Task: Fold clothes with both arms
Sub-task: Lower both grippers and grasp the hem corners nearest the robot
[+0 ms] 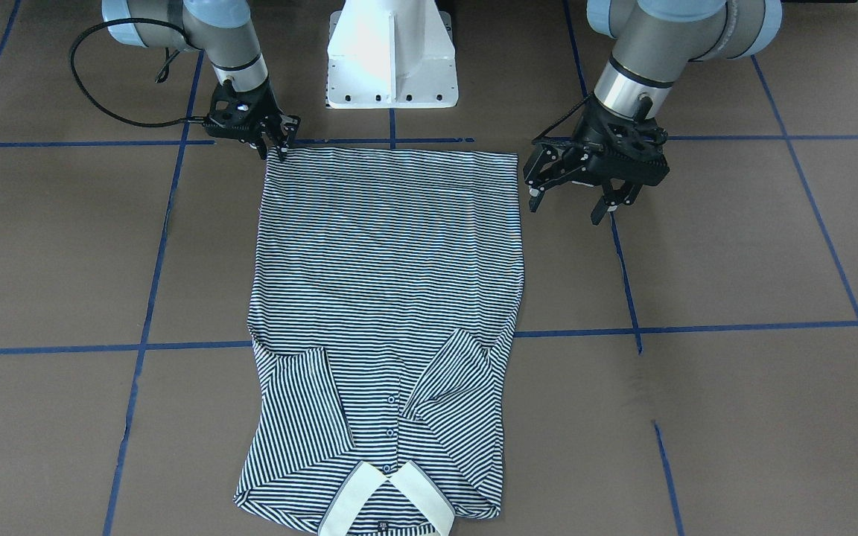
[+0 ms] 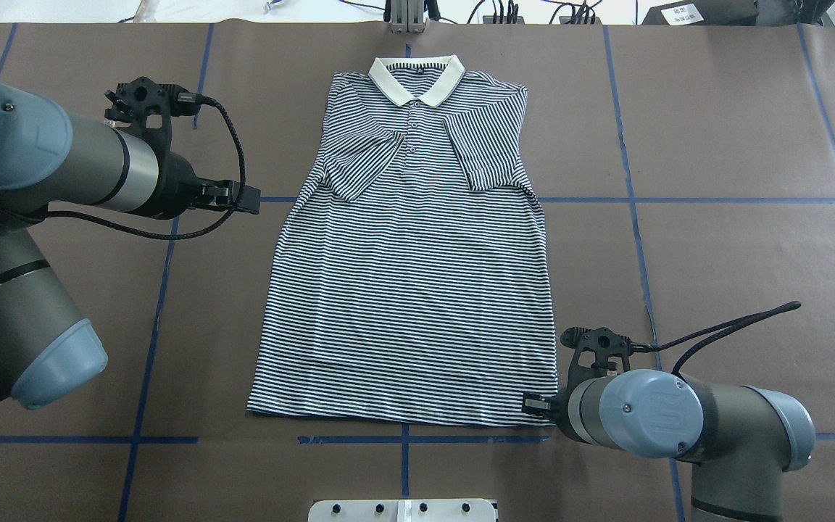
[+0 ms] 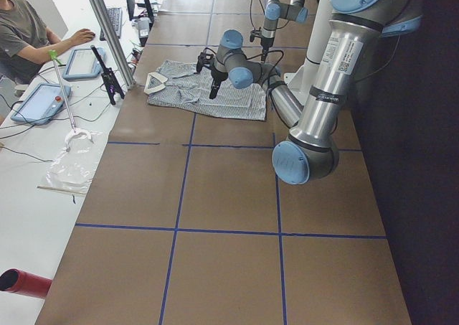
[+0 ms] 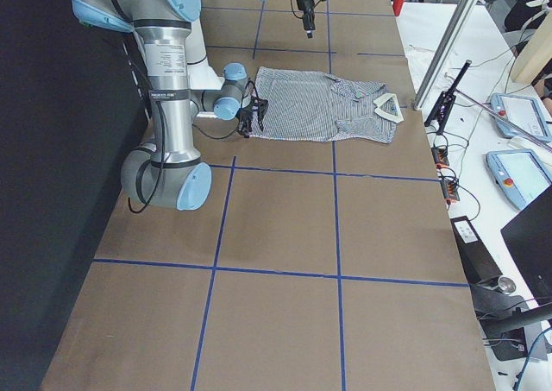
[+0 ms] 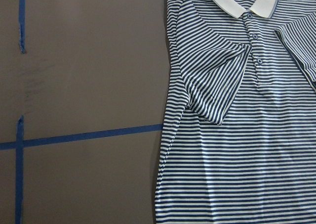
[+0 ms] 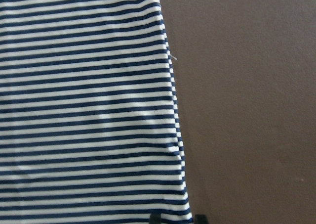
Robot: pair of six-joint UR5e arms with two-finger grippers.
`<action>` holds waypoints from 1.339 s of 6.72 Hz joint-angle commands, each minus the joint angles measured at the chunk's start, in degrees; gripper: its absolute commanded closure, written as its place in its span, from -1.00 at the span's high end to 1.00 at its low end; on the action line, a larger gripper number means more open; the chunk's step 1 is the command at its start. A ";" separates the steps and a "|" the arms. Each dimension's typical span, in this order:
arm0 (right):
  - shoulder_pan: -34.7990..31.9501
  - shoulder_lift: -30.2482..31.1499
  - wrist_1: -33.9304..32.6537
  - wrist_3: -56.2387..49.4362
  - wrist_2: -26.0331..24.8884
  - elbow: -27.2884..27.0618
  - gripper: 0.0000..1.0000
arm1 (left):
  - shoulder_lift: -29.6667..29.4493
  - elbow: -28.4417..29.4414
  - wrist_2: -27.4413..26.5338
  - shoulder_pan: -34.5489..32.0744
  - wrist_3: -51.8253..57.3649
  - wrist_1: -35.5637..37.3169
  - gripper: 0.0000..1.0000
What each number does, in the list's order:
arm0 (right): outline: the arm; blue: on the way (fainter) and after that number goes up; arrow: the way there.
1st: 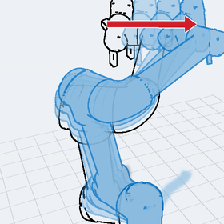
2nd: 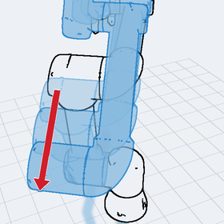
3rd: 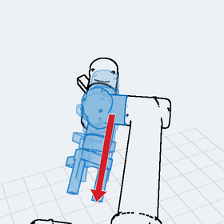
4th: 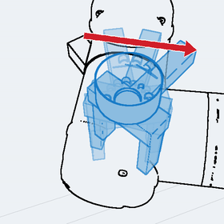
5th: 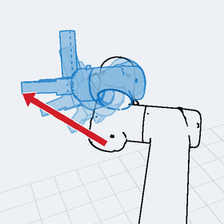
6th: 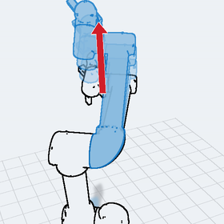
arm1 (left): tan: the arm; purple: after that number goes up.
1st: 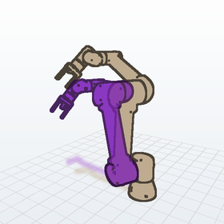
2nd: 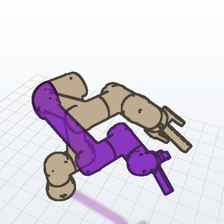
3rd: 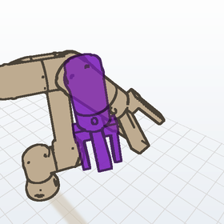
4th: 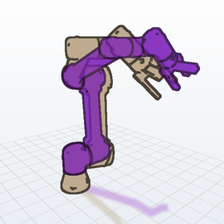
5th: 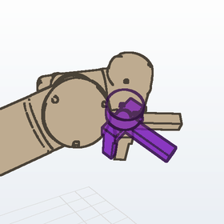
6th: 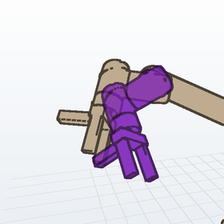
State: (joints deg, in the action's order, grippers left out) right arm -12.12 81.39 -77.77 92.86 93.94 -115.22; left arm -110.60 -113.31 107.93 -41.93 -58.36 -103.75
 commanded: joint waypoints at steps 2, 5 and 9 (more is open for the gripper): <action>-0.79 0.00 -0.10 -0.05 0.54 -0.70 -1.00 | -0.67 0.90 0.00 0.18 -0.08 -0.23 1.00; -2.63 0.79 0.08 -0.13 0.71 -4.56 -1.00 | -0.07 -0.67 -2.09 10.32 -26.69 0.65 1.00; -3.79 0.44 0.17 -0.57 2.12 -6.42 -1.00 | 5.91 -3.94 -19.40 31.78 -48.04 10.32 0.93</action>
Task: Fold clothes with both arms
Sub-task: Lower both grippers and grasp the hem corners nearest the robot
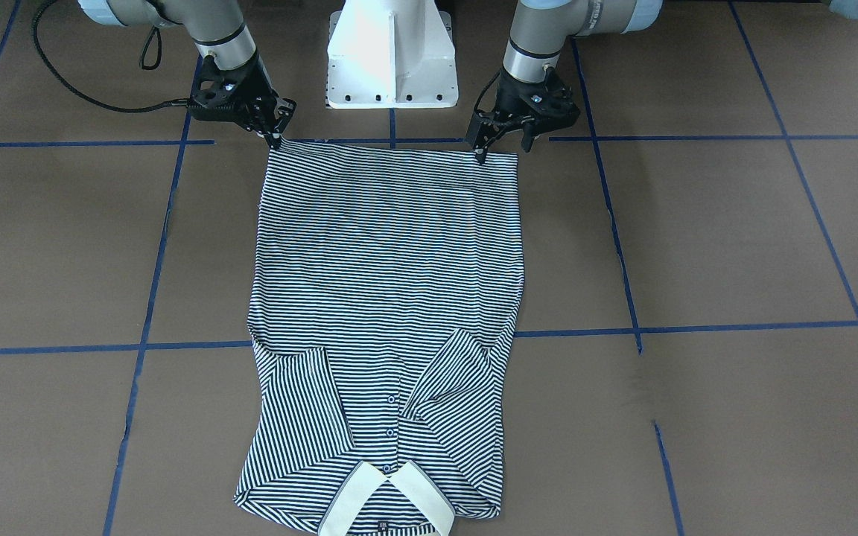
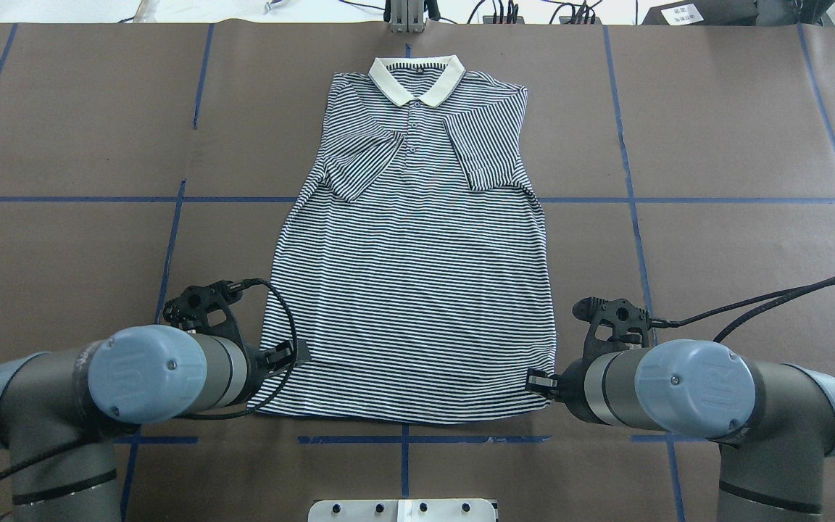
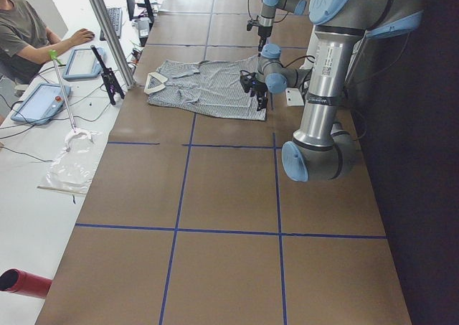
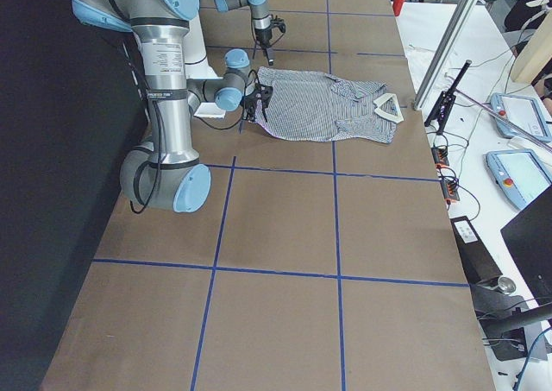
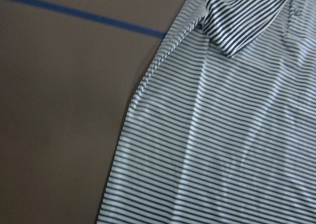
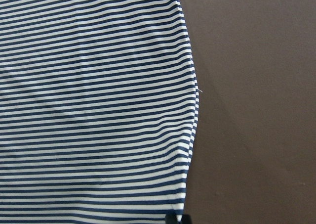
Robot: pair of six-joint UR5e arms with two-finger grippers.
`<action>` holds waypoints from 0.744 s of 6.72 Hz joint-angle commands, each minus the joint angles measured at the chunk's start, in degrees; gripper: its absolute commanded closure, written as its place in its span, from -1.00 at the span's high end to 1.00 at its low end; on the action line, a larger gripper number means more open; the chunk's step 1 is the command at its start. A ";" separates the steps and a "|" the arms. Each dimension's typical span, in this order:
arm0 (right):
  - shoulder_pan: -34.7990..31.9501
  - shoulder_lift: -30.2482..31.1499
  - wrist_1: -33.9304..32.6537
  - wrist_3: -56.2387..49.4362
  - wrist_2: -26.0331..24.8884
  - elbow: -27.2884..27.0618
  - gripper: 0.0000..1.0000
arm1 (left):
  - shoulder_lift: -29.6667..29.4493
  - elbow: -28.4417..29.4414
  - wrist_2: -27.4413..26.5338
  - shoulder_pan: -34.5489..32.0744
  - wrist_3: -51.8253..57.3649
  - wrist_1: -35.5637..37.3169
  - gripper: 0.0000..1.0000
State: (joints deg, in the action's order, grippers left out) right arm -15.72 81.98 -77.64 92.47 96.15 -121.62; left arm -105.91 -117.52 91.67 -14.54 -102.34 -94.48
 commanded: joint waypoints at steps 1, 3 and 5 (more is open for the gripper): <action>-0.71 -0.24 0.12 -0.19 0.00 -0.03 -1.00 | 1.14 2.36 -3.51 4.61 -4.10 0.96 0.93; -0.98 -0.25 0.03 -0.28 0.00 -0.03 -1.00 | 1.14 3.88 -4.82 4.26 -3.84 0.96 0.86; -1.33 -0.25 0.03 -0.28 0.18 -0.11 -1.00 | 1.05 4.58 -4.92 4.26 -4.01 0.96 0.72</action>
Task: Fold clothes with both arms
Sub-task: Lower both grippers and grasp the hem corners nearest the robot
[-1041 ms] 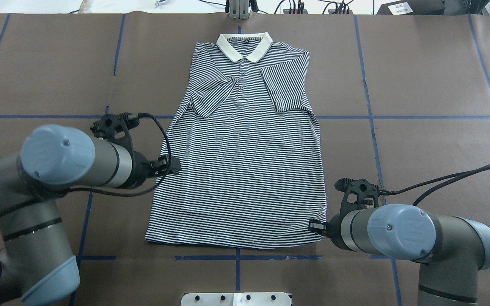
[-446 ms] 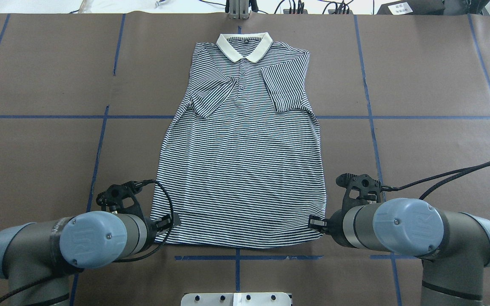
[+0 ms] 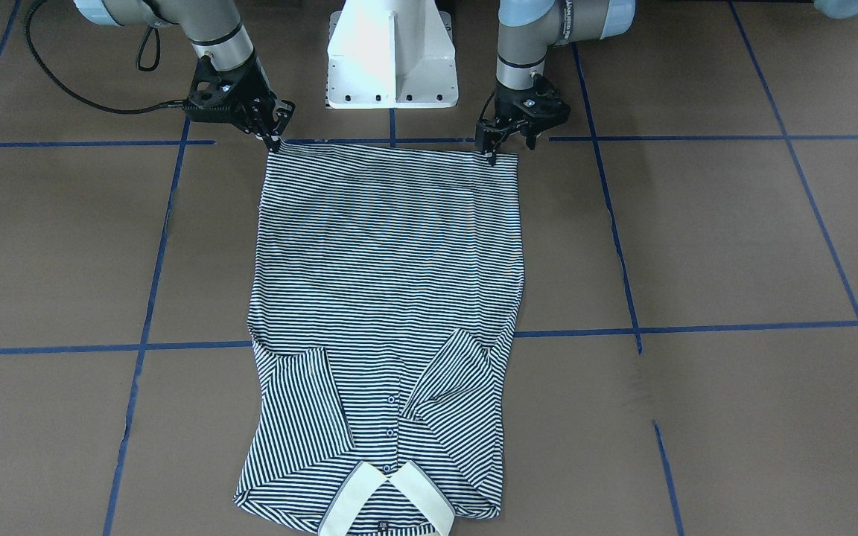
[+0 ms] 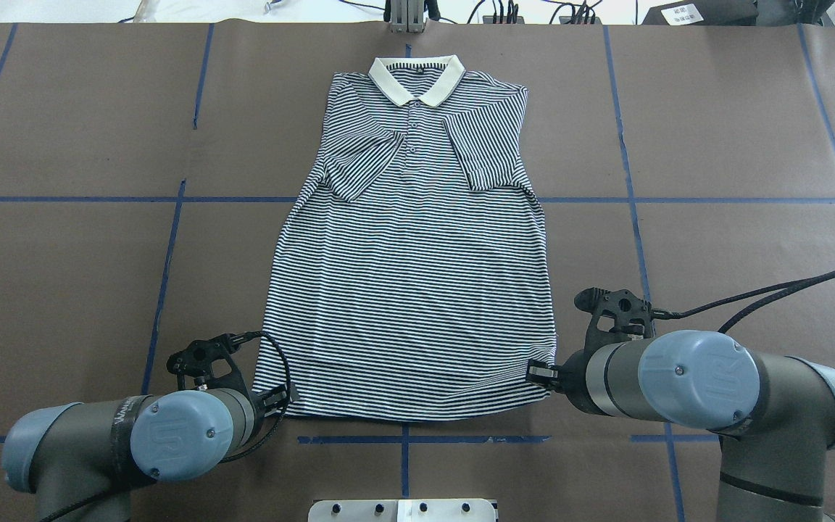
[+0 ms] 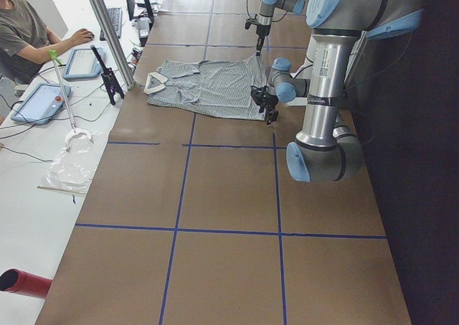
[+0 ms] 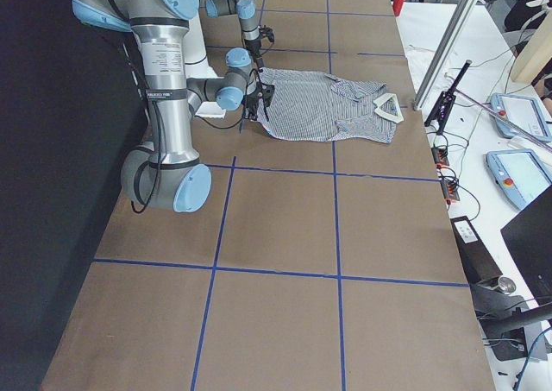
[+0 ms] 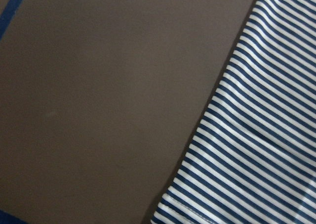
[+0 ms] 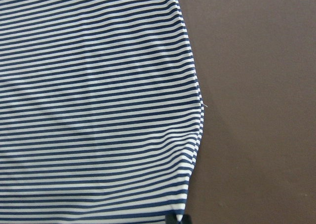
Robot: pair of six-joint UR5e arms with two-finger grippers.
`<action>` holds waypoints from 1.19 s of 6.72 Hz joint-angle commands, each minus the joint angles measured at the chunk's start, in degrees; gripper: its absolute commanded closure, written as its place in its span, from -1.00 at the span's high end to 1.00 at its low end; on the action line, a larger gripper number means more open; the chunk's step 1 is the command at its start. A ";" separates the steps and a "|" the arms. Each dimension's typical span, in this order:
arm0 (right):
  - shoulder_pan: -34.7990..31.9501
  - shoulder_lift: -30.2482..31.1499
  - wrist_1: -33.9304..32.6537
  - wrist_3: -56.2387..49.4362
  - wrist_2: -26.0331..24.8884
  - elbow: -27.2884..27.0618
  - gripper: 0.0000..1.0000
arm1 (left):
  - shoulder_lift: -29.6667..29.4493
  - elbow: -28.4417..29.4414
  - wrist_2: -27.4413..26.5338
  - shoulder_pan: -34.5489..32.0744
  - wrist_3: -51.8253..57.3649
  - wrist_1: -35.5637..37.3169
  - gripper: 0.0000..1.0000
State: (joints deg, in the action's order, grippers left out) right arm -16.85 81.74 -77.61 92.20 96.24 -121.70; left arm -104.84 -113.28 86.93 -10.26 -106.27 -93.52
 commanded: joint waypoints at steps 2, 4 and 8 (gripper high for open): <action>-0.20 0.08 0.00 0.00 0.00 -0.03 -1.00 | -0.01 0.34 -0.01 0.06 -0.17 0.00 -0.11; -0.47 0.00 0.00 0.00 0.09 -0.03 -1.00 | -0.10 0.17 -0.01 -0.02 -0.17 0.00 -1.00; -0.47 0.26 0.00 0.00 0.09 0.06 -1.00 | -0.71 -1.32 0.26 -0.55 -0.08 0.09 -1.00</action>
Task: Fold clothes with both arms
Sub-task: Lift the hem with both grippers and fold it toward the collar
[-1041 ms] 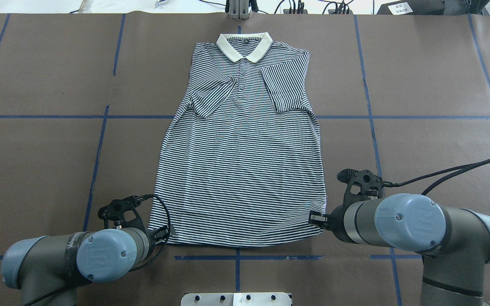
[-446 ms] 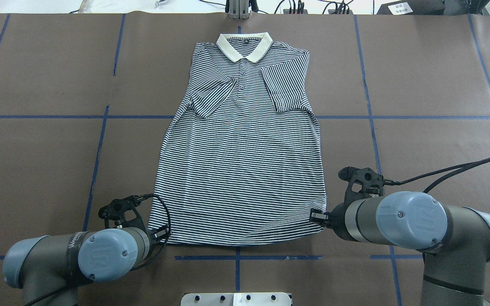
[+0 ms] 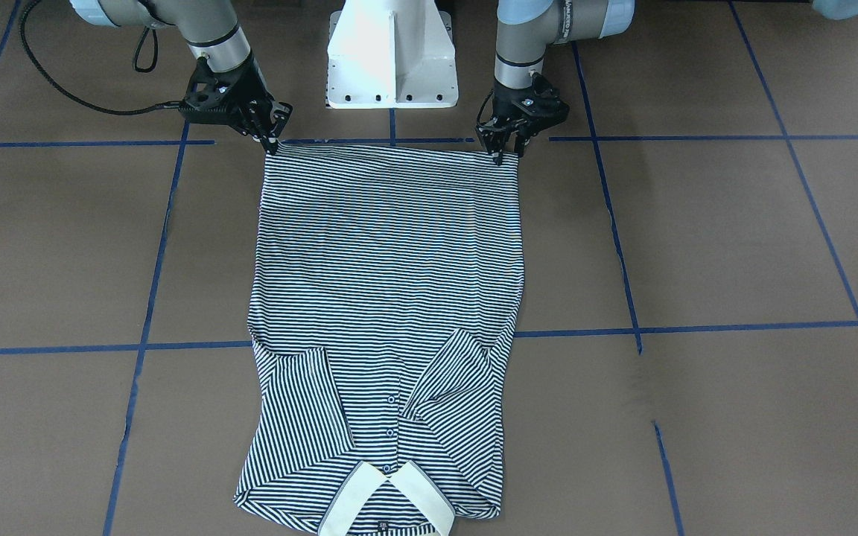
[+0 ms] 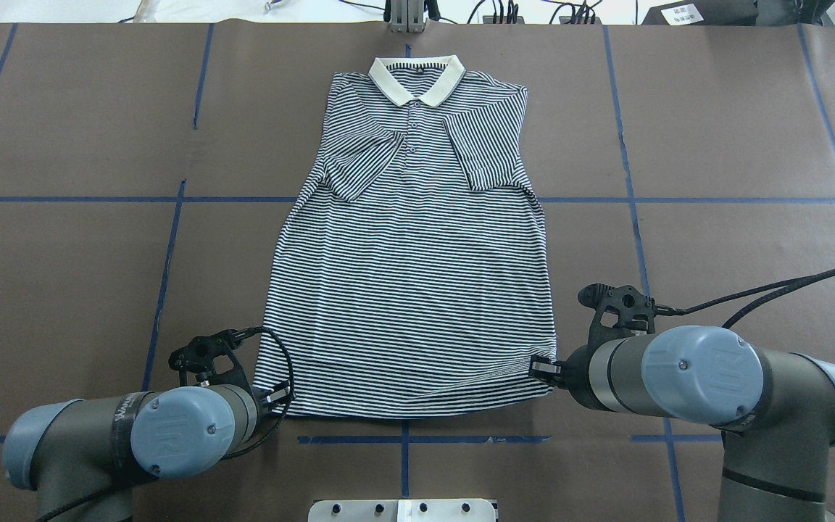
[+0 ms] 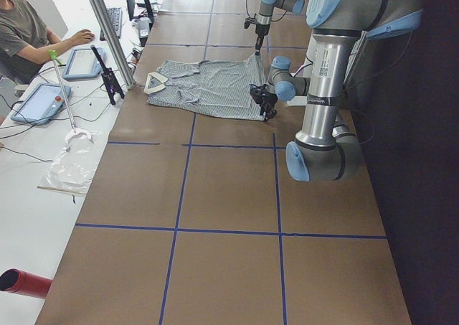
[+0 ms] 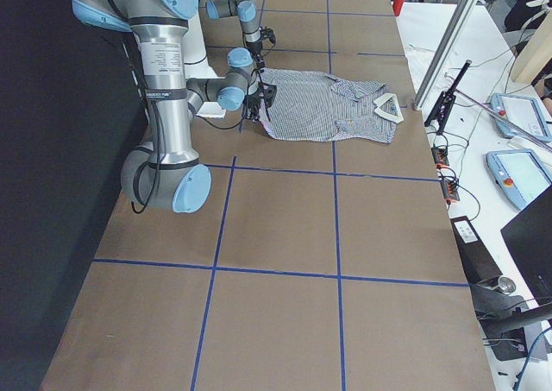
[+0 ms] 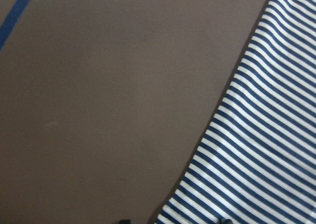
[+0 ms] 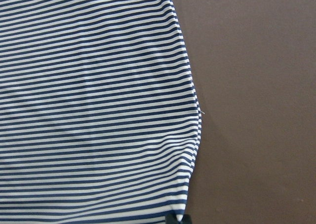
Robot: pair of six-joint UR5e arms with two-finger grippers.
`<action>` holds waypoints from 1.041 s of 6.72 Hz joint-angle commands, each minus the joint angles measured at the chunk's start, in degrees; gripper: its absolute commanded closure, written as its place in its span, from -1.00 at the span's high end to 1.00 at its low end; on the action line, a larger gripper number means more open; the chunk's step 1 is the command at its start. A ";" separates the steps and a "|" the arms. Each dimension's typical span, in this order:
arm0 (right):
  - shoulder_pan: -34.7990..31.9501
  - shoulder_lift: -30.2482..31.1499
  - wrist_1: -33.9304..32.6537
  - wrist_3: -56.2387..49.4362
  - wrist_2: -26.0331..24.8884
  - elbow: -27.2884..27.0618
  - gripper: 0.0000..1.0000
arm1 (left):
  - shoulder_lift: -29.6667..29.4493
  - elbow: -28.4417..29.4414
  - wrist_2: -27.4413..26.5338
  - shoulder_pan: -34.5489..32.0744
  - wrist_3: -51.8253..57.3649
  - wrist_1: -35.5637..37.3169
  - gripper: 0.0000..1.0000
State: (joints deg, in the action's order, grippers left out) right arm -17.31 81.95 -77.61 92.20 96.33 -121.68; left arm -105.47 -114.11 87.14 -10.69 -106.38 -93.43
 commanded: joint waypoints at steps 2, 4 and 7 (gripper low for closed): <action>-0.01 0.14 0.00 0.00 0.00 0.04 -1.00 | -0.18 -0.59 0.13 -0.64 0.03 0.00 -1.00; -0.18 0.49 0.00 -0.09 0.52 -0.13 -1.00 | 0.43 -3.72 0.13 -1.08 0.55 0.00 -1.00; -0.45 3.37 0.26 -0.09 4.20 -5.03 -1.00 | 0.08 -14.17 0.31 1.27 -0.57 9.56 -1.00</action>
State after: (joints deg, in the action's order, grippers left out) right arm -17.67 83.50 -77.54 92.11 98.78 -123.98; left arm -105.26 -124.08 87.36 -10.72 -106.12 -87.61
